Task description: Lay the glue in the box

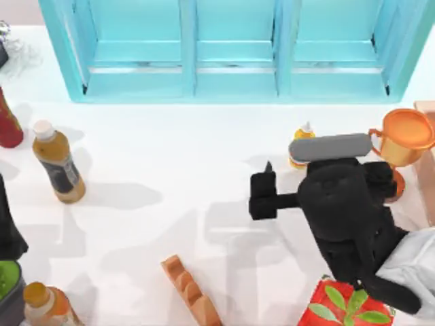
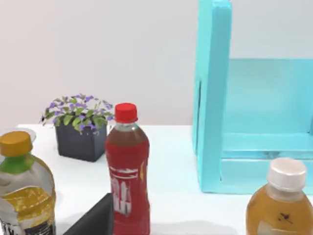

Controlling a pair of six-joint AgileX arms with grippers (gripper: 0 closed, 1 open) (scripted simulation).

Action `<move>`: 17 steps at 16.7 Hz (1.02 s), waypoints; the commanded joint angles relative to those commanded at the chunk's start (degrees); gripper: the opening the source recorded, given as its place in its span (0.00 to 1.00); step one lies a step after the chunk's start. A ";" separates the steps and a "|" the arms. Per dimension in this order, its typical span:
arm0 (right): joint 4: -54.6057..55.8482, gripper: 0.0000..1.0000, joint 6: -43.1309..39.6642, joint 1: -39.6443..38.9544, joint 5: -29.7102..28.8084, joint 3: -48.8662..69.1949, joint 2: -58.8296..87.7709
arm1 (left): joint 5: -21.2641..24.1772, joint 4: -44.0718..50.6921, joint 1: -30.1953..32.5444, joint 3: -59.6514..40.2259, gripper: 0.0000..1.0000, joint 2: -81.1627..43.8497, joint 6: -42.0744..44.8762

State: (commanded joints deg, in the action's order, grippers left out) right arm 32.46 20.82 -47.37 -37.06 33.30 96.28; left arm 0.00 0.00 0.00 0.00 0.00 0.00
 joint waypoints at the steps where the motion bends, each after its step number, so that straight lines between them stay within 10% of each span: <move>1: 2.31 1.00 0.69 -0.20 -1.49 0.45 3.56 | 0.00 0.00 0.00 0.00 1.00 0.00 0.00; 17: 8.56 1.00 0.18 3.69 -4.13 9.37 18.61 | 0.00 0.00 0.00 0.00 1.00 0.00 0.00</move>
State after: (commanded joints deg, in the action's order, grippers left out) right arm 41.02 21.00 -43.69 -41.19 42.67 114.89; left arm 0.00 0.00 0.00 0.00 0.00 0.00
